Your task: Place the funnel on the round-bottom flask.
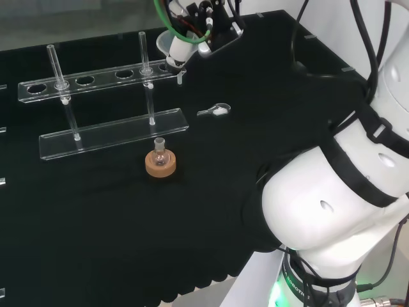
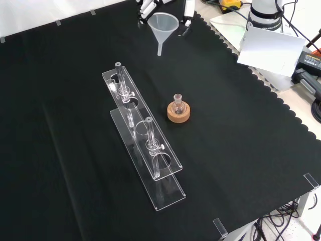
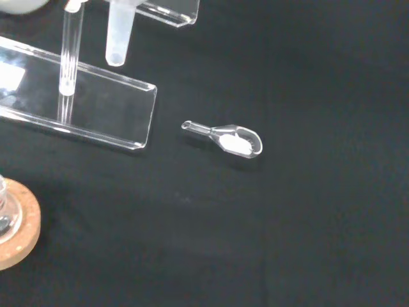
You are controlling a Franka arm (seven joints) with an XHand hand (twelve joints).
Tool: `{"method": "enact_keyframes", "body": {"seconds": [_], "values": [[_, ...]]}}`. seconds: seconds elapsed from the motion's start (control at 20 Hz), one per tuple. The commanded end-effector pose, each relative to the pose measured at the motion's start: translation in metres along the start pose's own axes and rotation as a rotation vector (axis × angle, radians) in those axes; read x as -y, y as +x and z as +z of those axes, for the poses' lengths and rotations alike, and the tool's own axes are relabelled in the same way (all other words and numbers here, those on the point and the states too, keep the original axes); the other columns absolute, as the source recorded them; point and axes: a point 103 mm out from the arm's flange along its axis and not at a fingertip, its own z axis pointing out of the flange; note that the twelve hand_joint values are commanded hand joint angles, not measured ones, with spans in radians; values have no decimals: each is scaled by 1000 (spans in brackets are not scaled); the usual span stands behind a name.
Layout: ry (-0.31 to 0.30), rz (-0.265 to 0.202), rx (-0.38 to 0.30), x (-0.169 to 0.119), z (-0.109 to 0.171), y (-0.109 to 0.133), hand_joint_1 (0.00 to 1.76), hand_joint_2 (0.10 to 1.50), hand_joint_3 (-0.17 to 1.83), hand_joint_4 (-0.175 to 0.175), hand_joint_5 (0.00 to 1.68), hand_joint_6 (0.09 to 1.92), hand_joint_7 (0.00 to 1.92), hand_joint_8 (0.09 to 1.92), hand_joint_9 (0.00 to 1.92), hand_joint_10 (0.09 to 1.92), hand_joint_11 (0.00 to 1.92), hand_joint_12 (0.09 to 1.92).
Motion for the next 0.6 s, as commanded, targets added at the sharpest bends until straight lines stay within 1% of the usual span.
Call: {"method": "enact_keyframes", "body": {"seconds": [0.05,0.4,0.6], "values": [[-3,-20,-11,16,21,31,712,735,571,-26,677,768,758,741,1081,493,728,1214],[10,-60,-17,9,30,57,713,734,573,-25,677,768,760,741,1081,492,728,1214],[22,-73,-16,5,36,67,714,734,574,-25,678,768,762,742,1082,491,729,1214]]}}
